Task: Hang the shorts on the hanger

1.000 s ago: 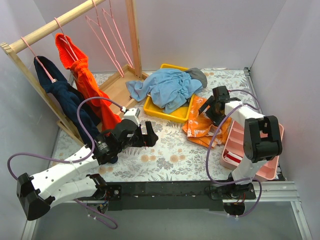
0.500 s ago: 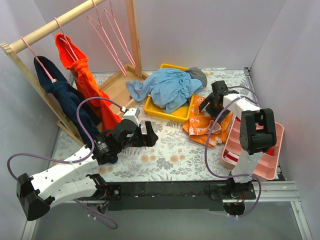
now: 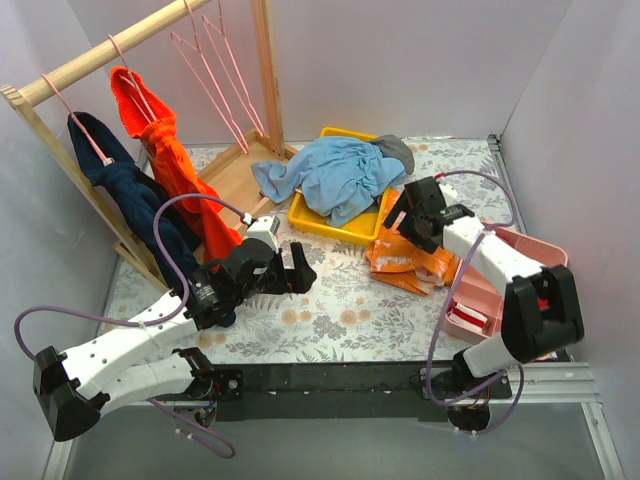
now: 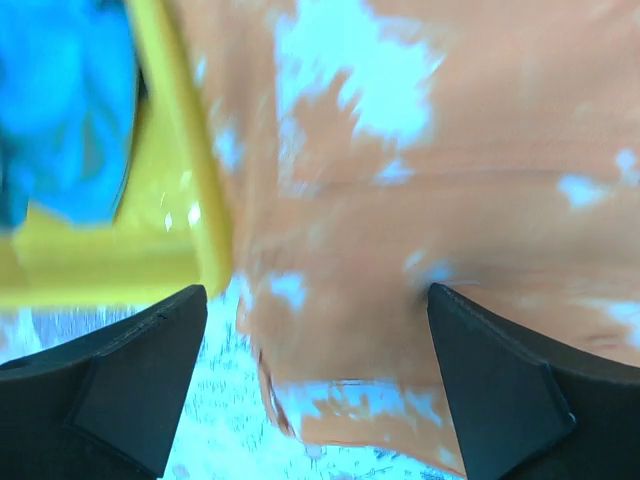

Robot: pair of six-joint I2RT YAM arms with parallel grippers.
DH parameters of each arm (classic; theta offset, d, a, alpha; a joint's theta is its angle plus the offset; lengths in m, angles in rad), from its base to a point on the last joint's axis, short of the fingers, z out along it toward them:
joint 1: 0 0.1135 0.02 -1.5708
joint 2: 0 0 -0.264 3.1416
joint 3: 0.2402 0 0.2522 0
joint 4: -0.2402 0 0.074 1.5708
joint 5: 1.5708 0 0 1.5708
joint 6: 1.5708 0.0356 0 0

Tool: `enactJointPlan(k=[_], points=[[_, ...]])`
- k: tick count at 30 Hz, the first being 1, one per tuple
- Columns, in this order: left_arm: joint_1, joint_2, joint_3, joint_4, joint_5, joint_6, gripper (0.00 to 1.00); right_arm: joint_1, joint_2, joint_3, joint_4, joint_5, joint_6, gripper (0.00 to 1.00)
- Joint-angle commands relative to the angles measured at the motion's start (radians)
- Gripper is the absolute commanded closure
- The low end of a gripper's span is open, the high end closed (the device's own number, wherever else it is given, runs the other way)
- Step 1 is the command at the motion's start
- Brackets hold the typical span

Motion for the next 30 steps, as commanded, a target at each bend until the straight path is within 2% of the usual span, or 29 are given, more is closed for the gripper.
enactJointPlan(k=[1,5,10,15,22,30], points=[[-0.001,-0.024,-0.004,0.005,0.007,0.005,0.02,0.136,-0.135,-0.167,0.085,0.058,0.040,0.01],[0.001,-0.032,-0.012,0.004,0.009,0.000,0.02,0.303,-0.180,-0.278,0.174,0.052,0.079,0.02],[-0.001,-0.033,-0.015,0.008,0.018,-0.005,0.02,0.347,-0.100,-0.324,0.218,0.044,0.085,0.01],[-0.001,-0.029,-0.001,0.004,0.015,-0.003,0.02,0.235,0.004,-0.315,0.269,0.034,0.024,0.01],[-0.001,-0.044,0.005,-0.016,-0.007,0.000,0.02,0.040,0.006,-0.298,0.306,0.004,-0.045,0.01],[-0.001,-0.050,0.009,-0.027,-0.010,-0.006,0.02,-0.009,0.038,-0.159,0.286,-0.049,-0.122,0.02]])
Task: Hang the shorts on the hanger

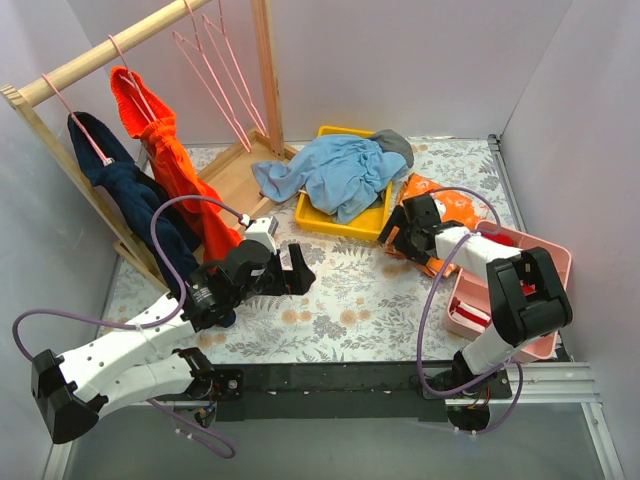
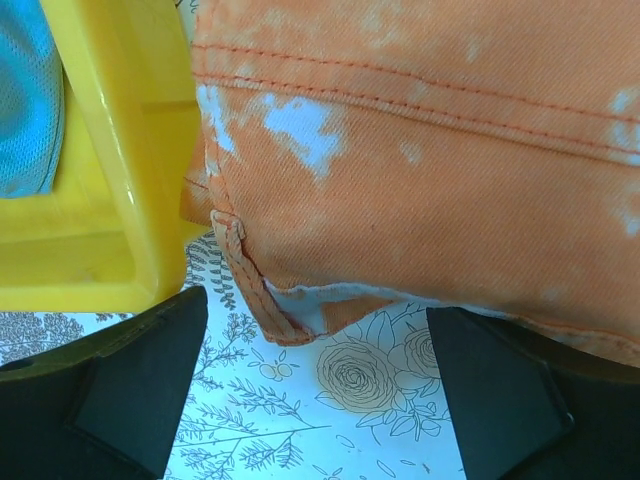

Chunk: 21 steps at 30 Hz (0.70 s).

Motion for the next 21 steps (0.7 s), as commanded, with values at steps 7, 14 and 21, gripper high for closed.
enactJointPlan(k=[7,14,21], points=[[-0.001,-0.026,0.025,-0.023,-0.010,-0.003,0.02,-0.076,0.031,0.208,-0.046,0.055,-0.185,0.01],[0.001,-0.049,0.023,-0.037,-0.027,-0.006,0.02,0.002,-0.032,0.270,-0.149,-0.026,-0.233,0.04],[-0.001,-0.032,0.032,-0.043,-0.017,-0.011,0.02,0.033,-0.083,0.314,-0.103,-0.117,-0.245,0.03]])
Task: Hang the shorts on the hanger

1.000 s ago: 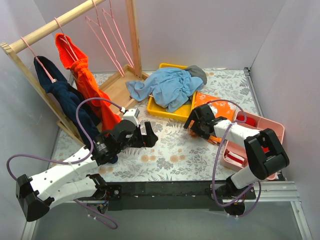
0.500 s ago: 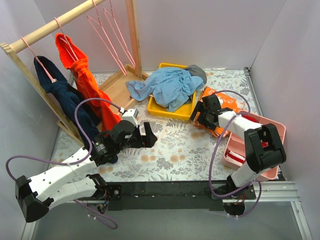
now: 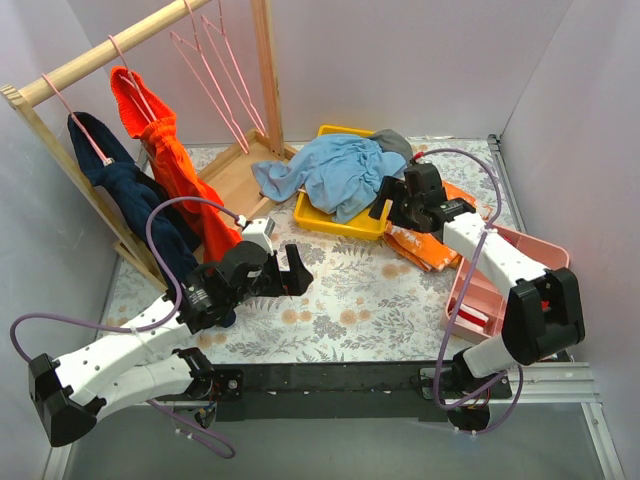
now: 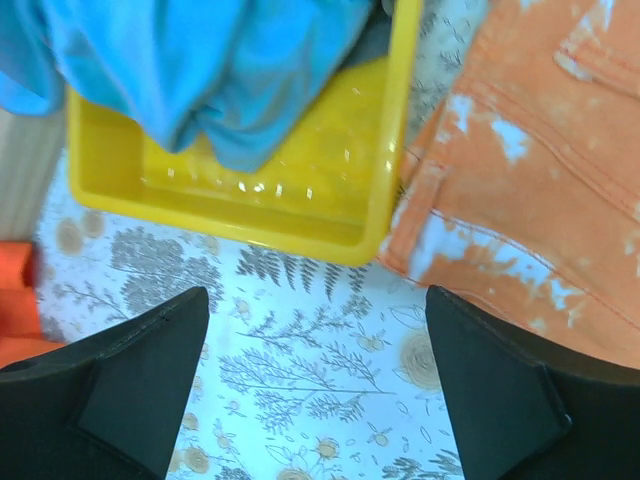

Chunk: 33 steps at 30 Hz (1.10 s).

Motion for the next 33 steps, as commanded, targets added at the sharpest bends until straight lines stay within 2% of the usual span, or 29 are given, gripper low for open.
enactJointPlan(k=[1,3,7,11,15,18,20,24,25,26,33], points=[[-0.001,-0.003,0.034,-0.018,-0.009,-0.005,0.02,-0.005,0.043,0.144,0.052,-0.066,-0.035,0.03],[-0.001,-0.002,0.037,-0.018,-0.009,-0.009,0.02,0.001,0.151,0.225,0.080,-0.086,-0.037,0.04],[-0.001,-0.002,0.046,-0.018,-0.025,-0.020,0.02,0.036,0.354,0.522,0.056,-0.094,-0.024,0.04],[-0.001,0.001,0.070,-0.024,-0.037,-0.025,0.02,0.042,0.564,0.730,-0.036,-0.066,0.029,0.12],[-0.001,0.005,0.089,-0.024,-0.049,-0.026,0.02,0.058,0.644,0.804,-0.084,-0.009,0.051,0.14],[0.001,0.015,0.099,-0.024,-0.052,-0.025,0.02,0.062,0.679,0.824,-0.066,-0.034,0.054,0.21],[-0.001,0.023,0.110,-0.034,-0.054,-0.023,0.02,0.061,0.689,0.833,-0.064,-0.037,0.052,0.29],[-0.001,0.014,0.115,-0.037,-0.061,-0.022,0.02,0.062,0.632,0.810,-0.023,-0.048,0.039,0.78],[-0.001,0.011,0.116,-0.037,-0.065,-0.020,0.02,0.062,0.618,0.810,-0.018,-0.052,0.036,0.95],[0.001,0.009,0.116,-0.035,-0.066,-0.019,0.02,0.062,0.594,0.812,-0.006,-0.058,0.020,0.99],[-0.001,0.009,0.136,-0.047,-0.081,0.003,0.02,0.079,0.448,0.865,-0.033,-0.095,-0.039,0.99]])
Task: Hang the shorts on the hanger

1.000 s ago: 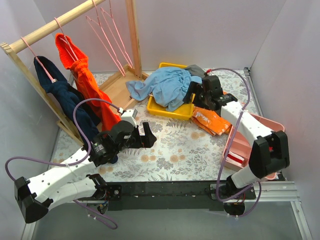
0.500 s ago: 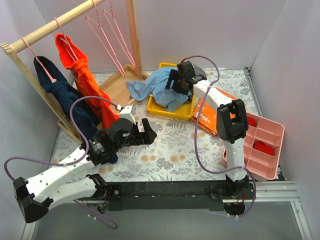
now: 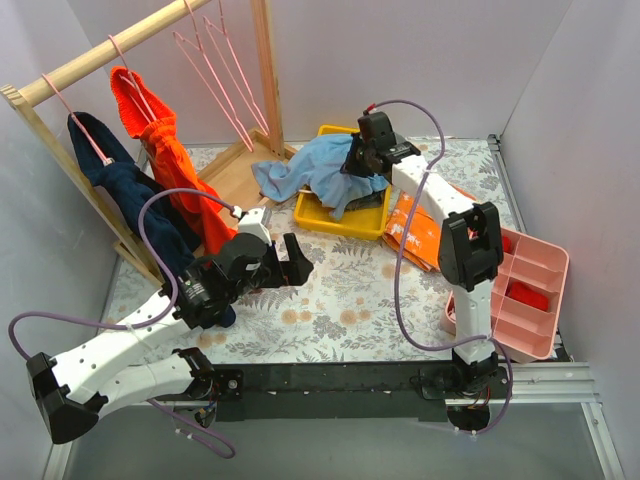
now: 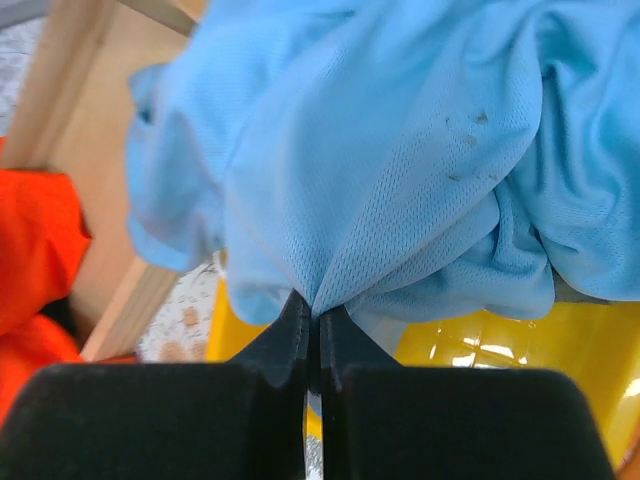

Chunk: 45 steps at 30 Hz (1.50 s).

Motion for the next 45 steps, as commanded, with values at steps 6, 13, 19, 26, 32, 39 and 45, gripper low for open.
enactJointPlan(k=[6,13,19,26,32,39,45], points=[[-0.001,-0.020,0.065,-0.021,-0.043,0.042,0.02,0.048,-0.357,0.104,0.007,-0.020,-0.113,0.99],[-0.001,-0.026,0.100,-0.013,-0.037,0.073,0.02,0.080,-0.542,0.136,-0.042,-0.006,-0.163,0.99],[-0.001,-0.031,0.143,-0.030,-0.028,0.107,0.02,0.109,-0.654,0.141,-0.051,-0.006,-0.166,0.99],[-0.001,-0.037,0.134,-0.015,-0.011,0.114,0.02,0.203,-0.636,0.269,-0.123,-0.015,-0.149,0.99],[-0.001,-0.058,0.089,-0.009,0.053,0.113,0.02,0.214,-0.483,-0.010,-0.050,0.002,-0.141,0.82],[-0.028,0.070,-0.044,0.143,0.186,0.131,0.02,0.051,-0.632,-0.362,-0.038,-0.035,-0.189,0.16],[-0.149,0.340,-0.006,0.203,0.009,0.081,0.08,0.005,-0.884,-0.682,0.021,0.063,-0.181,0.18]])
